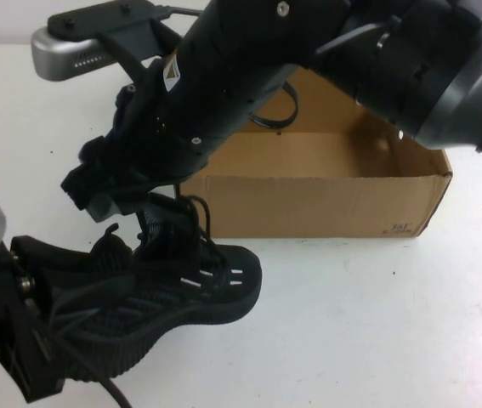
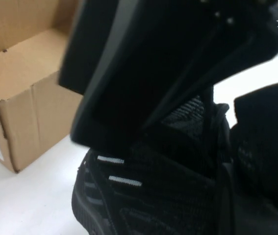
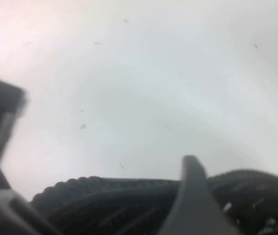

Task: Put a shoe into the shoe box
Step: Hand over the shoe, then place the shoe in the shoe box

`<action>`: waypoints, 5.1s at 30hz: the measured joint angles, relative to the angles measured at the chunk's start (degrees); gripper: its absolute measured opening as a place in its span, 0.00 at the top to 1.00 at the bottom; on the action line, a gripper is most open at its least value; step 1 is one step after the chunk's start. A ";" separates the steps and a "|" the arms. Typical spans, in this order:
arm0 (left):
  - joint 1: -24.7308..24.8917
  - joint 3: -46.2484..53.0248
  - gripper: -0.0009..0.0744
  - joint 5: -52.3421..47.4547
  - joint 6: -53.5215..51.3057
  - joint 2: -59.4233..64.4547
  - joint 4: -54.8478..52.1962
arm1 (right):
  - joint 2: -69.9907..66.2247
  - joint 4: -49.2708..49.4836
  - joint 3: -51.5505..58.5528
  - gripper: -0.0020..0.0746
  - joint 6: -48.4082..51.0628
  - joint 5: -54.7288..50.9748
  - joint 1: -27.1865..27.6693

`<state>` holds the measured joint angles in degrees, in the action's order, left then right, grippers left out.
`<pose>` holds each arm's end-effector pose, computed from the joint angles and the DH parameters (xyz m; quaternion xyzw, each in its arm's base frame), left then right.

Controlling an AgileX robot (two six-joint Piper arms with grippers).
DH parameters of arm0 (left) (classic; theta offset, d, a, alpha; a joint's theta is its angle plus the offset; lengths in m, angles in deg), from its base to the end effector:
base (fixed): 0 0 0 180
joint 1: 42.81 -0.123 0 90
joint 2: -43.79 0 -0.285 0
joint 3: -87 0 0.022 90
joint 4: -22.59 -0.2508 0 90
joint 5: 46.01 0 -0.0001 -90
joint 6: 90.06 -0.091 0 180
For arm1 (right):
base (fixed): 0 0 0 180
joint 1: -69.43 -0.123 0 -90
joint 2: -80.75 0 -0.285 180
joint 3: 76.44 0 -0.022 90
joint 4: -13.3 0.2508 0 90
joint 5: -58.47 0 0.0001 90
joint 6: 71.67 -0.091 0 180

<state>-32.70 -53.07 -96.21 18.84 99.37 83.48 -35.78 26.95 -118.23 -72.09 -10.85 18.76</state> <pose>0.1323 -0.0857 0.3164 0.3880 0.7525 -0.2740 0.4563 0.2482 0.3346 0.3938 -0.3959 0.8575 0.2392 0.2252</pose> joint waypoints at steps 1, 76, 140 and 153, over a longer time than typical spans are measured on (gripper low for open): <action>0.00 0.00 0.90 -0.24 -0.14 0.00 0.00 | 0.13 0.37 -0.14 0.48 1.22 0.14 0.00; -2.30 -20.32 0.90 -21.21 -9.67 7.52 -1.02 | 22.23 19.60 26.87 0.15 57.07 -2.27 18.48; -2.25 -20.63 0.10 -7.89 8.09 7.40 -15.18 | 11.23 3.50 18.46 0.96 41.05 -3.19 21.20; -2.25 -20.63 0.10 -12.90 9.81 7.92 -18.03 | -8.31 -8.54 -12.61 0.96 39.02 -3.19 24.78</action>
<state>-34.95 -73.70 -109.11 28.66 107.29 65.45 -44.09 18.41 -130.84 -33.07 -14.04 43.54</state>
